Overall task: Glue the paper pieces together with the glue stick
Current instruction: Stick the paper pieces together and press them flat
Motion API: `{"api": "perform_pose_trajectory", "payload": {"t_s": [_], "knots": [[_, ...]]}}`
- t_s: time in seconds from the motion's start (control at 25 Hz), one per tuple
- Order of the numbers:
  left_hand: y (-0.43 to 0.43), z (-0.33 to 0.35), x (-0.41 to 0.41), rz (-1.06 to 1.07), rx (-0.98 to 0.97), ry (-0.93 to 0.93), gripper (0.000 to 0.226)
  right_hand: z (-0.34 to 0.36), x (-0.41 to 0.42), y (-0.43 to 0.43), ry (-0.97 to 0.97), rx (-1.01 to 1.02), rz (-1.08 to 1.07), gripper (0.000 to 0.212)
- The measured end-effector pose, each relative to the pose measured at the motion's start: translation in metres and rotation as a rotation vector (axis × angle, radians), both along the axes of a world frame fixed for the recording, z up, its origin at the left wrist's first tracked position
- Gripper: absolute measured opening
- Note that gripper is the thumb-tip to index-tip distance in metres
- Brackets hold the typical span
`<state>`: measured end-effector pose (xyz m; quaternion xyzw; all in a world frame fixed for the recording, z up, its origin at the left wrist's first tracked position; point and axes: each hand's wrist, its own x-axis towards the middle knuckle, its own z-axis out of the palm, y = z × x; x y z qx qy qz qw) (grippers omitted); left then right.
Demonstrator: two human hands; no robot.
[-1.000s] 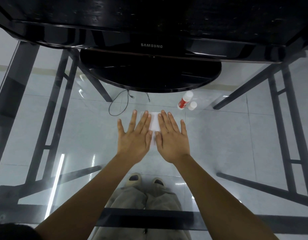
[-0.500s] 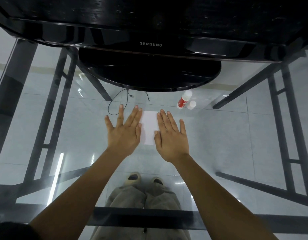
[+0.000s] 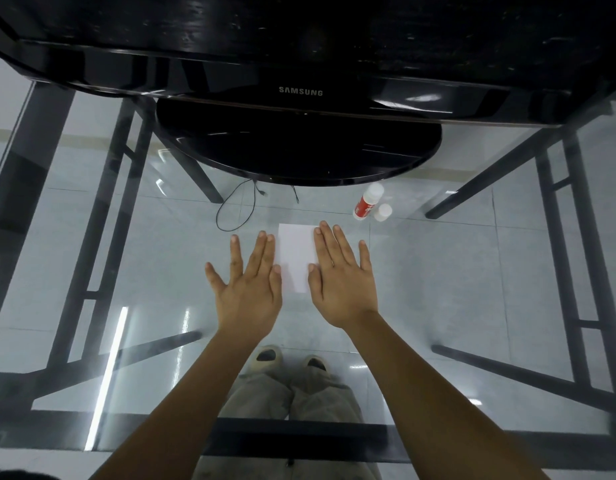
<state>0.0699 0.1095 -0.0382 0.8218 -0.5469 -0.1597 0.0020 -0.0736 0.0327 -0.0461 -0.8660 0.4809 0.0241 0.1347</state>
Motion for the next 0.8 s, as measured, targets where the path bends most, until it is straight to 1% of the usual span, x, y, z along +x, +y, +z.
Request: {"api": "perform_pose_trajectory", "payload": {"t_s": [0.16,0.28,0.36,0.44,0.52,0.64,0.8], "knots": [[0.006,-0.001,-0.010,-0.004,0.043,0.012,0.054,-0.002,0.000,0.000,0.012,-0.007,0.000,0.058],[0.013,-0.003,-0.006,0.041,0.064,0.001,0.058,-0.002,0.000,0.000,0.009,-0.009,-0.004,0.058],[0.015,-0.001,-0.007,0.063,0.028,-0.021,0.059,-0.002,0.000,0.001,0.007,-0.007,-0.006,0.058],[0.009,0.004,-0.009,0.058,-0.064,-0.023,0.058,-0.001,0.000,0.000,0.005,-0.007,-0.008,0.058],[-0.003,0.006,-0.010,-0.030,-0.122,0.017,0.054,-0.001,-0.001,0.000,0.003,0.001,-0.007,0.058],[-0.018,0.001,-0.002,-0.180,-0.092,0.021,0.053,0.000,0.000,0.001,-0.004,0.006,-0.007,0.059],[-0.020,-0.009,0.003,-0.181,-0.087,0.012,0.053,0.002,0.000,0.000,-0.006,0.013,-0.004,0.060]]}}
